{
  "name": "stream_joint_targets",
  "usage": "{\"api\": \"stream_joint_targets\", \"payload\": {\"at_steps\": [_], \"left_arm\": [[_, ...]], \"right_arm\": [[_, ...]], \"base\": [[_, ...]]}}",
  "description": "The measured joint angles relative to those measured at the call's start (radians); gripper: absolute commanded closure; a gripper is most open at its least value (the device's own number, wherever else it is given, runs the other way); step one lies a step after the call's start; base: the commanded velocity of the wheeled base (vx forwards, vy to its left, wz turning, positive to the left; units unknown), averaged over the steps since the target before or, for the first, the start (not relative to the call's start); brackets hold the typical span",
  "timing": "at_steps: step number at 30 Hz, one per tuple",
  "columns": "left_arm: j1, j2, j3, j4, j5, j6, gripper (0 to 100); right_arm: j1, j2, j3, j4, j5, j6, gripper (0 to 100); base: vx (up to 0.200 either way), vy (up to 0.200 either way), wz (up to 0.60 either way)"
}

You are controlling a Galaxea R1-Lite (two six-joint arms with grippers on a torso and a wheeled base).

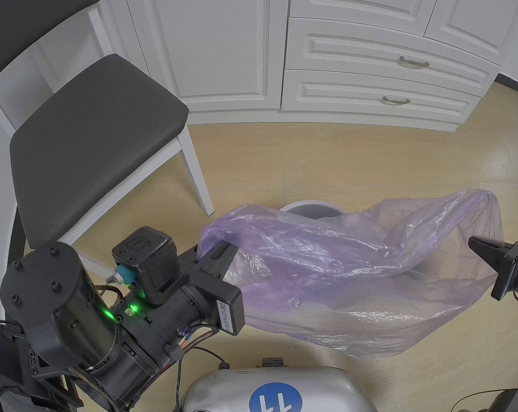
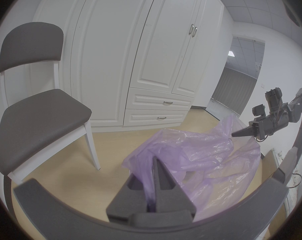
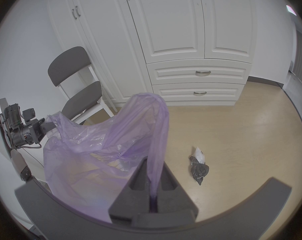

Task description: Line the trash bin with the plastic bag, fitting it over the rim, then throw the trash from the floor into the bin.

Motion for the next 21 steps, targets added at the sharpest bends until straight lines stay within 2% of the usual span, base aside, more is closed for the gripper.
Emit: {"api": "stream_joint_targets", "payload": {"at_steps": [8,21], "left_arm": [[0.001,0.003,-0.008,0.000,-0.001,0.001,100],[0.023,0.012,-0.001,0.000,-0.001,0.016,100]], "right_arm": [[-0.001,0.000,0.004,0.000,-0.049,-0.013,100],[0.000,0.011,0.006,0.000,-0.049,-0.035,100]], "base": [[0.000,0.000,0.00],[0.000,0.000,0.00]]}}
